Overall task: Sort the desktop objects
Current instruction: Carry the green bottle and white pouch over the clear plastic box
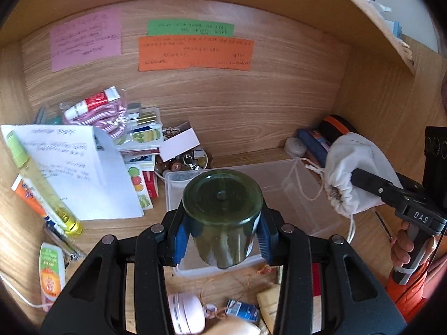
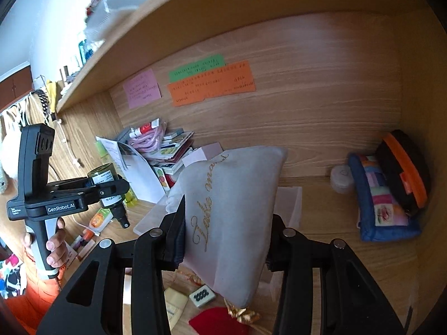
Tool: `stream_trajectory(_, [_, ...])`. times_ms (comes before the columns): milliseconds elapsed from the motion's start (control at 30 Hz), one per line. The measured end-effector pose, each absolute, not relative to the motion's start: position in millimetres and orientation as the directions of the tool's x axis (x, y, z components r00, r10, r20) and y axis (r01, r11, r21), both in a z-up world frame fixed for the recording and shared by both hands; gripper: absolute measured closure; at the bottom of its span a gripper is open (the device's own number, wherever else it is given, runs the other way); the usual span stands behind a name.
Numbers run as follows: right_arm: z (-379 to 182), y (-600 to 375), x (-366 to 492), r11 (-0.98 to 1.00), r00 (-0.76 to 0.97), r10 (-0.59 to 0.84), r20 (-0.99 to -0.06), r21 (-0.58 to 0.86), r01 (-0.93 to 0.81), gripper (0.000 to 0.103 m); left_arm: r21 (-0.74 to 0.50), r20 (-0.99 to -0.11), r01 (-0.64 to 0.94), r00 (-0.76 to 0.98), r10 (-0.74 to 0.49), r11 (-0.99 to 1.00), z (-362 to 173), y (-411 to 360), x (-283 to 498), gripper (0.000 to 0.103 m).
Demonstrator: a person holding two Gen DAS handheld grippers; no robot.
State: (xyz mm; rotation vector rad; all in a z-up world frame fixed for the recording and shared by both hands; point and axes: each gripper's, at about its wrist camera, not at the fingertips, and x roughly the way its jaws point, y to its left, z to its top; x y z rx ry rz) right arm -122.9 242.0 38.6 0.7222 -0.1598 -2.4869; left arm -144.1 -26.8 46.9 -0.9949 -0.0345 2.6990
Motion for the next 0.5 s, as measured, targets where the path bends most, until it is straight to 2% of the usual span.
stream_trajectory(300, [20.9,221.1,-162.0,-0.856,-0.679,-0.509,-0.529,0.225,0.466,0.064,-0.114,-0.687,-0.239,-0.682,0.251,-0.964,16.6,-16.6,-184.7,0.062])
stream_trajectory(500, [-0.7,202.9,-188.3,-0.874,-0.65,-0.459,-0.605,0.175,0.454,0.064,-0.124,-0.721,-0.223,-0.649,0.242,-0.967,-6.4,-21.4,-202.6,0.062])
